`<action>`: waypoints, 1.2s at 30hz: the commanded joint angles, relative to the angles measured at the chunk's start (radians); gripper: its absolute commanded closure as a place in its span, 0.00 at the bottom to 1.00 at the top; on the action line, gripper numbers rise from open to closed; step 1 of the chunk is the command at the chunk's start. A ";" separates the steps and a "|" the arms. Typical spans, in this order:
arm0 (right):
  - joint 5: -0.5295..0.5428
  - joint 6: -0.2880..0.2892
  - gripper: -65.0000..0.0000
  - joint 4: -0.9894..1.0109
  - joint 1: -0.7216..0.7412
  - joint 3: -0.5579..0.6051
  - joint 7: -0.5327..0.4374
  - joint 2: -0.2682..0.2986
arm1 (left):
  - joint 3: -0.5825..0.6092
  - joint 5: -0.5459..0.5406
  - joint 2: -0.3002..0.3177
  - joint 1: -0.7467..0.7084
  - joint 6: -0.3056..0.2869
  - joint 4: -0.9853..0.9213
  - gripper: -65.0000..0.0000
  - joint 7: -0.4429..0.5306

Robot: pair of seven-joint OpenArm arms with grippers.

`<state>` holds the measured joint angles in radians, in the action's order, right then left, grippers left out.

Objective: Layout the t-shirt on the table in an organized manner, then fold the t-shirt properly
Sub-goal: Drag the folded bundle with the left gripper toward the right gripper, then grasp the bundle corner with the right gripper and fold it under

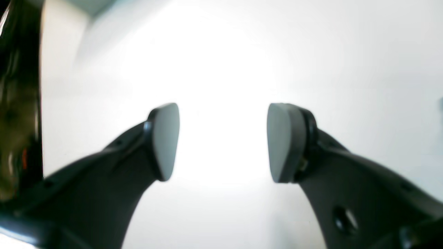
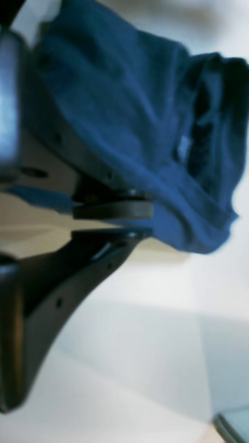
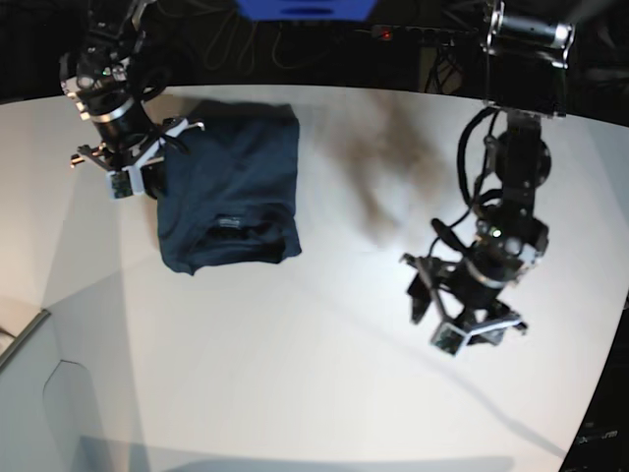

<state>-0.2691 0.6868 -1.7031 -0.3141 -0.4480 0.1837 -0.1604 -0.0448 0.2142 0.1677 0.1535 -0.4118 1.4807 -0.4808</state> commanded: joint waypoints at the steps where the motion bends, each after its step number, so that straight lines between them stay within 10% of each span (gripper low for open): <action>1: 0.015 0.011 0.95 0.002 0.003 0.005 -0.025 0.003 | -0.056 -0.012 -0.004 -0.005 0.000 0.030 0.41 0.024; 8: 0.015 0.011 0.95 0.085 0.003 -0.002 -0.026 0.003 | -0.292 -0.014 -0.013 -0.122 0.000 0.025 0.41 0.024; 26: 0.084 0.011 0.95 -0.021 0.007 -0.036 -0.029 0.003 | -0.310 -0.014 -0.007 -0.208 0.000 0.024 0.41 0.024; 36: 0.103 0.011 0.95 -0.016 0.056 0.297 -0.023 0.003 | -0.310 -0.014 -0.013 -0.288 0.000 0.033 0.41 0.024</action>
<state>-0.1833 0.6865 -1.7039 -0.2653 -0.1497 0.1844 -0.1551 -0.3519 0.2062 0.1467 -0.1440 -0.4156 1.4887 -0.4747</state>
